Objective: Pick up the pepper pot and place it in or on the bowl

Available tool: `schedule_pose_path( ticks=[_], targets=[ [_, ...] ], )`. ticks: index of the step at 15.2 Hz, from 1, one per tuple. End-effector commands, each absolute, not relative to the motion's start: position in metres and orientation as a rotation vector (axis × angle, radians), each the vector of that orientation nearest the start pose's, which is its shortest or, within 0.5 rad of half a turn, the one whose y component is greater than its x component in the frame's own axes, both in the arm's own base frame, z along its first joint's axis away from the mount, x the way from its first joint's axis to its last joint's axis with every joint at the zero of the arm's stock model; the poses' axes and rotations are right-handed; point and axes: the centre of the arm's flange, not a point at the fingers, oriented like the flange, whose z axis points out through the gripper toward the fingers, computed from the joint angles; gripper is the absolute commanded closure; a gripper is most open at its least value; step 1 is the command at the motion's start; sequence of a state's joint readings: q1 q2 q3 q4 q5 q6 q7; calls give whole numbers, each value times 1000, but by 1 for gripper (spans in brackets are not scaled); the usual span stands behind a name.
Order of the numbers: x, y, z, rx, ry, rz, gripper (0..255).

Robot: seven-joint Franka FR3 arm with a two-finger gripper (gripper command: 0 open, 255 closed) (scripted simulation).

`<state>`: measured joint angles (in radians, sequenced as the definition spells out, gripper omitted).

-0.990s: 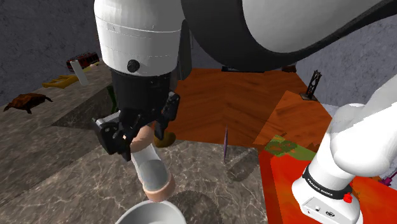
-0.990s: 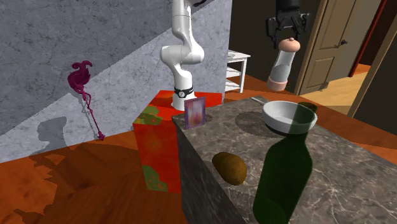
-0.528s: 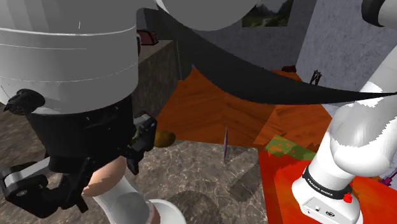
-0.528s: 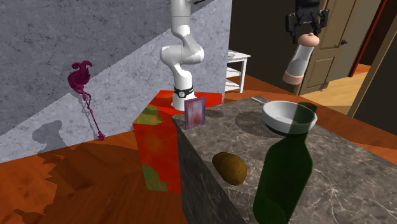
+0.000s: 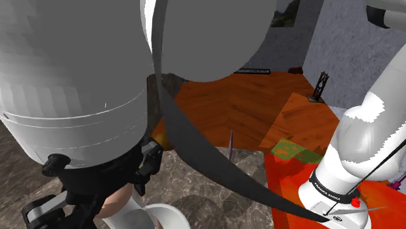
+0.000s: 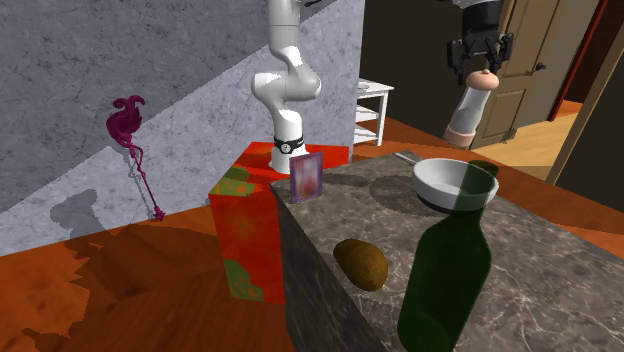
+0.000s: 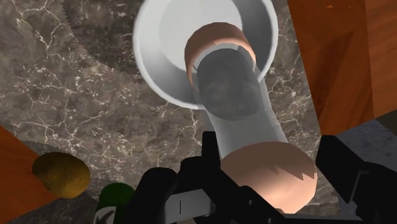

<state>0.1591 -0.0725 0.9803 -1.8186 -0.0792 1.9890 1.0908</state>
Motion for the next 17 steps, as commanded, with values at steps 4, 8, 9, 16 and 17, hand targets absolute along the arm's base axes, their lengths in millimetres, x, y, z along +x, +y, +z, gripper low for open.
schedule_pose_path(
  ticks=[4,8,9,16,17],
  targets=[
    [231,522,542,-2993,-117,-323,255],
    [231,522,521,-2993,-117,-323,255],
    [231,522,516,-2993,-117,-323,255],
    [231,522,479,-2993,-117,-323,255],
    [231,522,473,-2993,-117,-323,255]
  ],
)
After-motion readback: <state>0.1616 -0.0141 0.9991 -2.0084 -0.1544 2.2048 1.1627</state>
